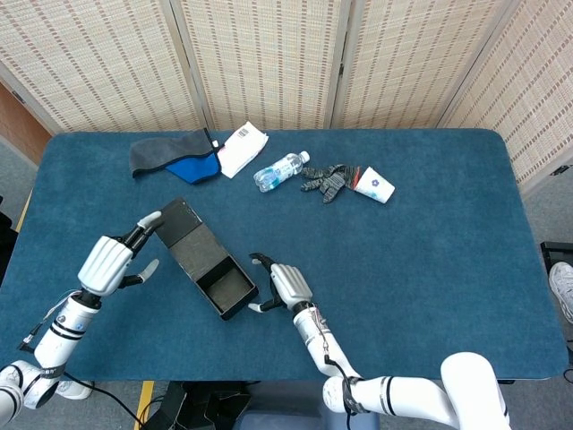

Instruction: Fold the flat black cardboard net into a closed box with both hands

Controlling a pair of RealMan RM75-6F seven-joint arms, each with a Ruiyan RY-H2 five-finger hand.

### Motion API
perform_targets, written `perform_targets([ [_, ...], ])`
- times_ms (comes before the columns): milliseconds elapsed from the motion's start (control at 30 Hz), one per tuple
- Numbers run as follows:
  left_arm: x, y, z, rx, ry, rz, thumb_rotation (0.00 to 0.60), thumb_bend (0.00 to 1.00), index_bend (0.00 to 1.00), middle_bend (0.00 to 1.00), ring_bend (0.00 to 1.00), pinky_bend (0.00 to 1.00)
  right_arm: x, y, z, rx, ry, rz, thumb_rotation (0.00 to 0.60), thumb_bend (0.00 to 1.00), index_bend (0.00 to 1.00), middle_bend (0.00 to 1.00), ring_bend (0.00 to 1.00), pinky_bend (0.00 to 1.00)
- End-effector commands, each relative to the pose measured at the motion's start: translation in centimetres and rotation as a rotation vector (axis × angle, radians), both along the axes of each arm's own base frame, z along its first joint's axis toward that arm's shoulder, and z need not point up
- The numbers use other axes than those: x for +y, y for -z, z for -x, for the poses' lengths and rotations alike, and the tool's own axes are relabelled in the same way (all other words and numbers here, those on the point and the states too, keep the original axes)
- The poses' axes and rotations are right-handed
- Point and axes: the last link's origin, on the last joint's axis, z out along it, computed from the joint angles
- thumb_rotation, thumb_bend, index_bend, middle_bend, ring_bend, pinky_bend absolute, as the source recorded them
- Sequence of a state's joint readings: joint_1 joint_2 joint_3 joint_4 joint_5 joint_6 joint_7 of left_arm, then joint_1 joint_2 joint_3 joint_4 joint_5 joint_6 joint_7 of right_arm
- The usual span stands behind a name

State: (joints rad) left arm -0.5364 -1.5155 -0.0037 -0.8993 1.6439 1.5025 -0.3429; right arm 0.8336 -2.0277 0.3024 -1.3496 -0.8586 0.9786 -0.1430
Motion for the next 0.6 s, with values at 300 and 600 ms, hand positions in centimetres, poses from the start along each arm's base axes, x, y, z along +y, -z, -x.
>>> perform_targets([
  [300,-0.2,-0.2,0.2,-0.004,-0.010,-0.005,0.600,0.36,0.08,0.06,0.51,0.82,2.8,-2.9,1.3,-0.019,0.005,-0.135,0.600,0.00,0.11,0.20,0.74,0.90],
  [600,-0.4,-0.3,0.0,0.005,-0.008,-0.007,0.600,0.36,0.08,0.06,0.51,0.82,3.7,-3.0,0.9,-0.016,-0.047,-0.235,0.600,0.00,0.11,0.23,0.74,0.90],
])
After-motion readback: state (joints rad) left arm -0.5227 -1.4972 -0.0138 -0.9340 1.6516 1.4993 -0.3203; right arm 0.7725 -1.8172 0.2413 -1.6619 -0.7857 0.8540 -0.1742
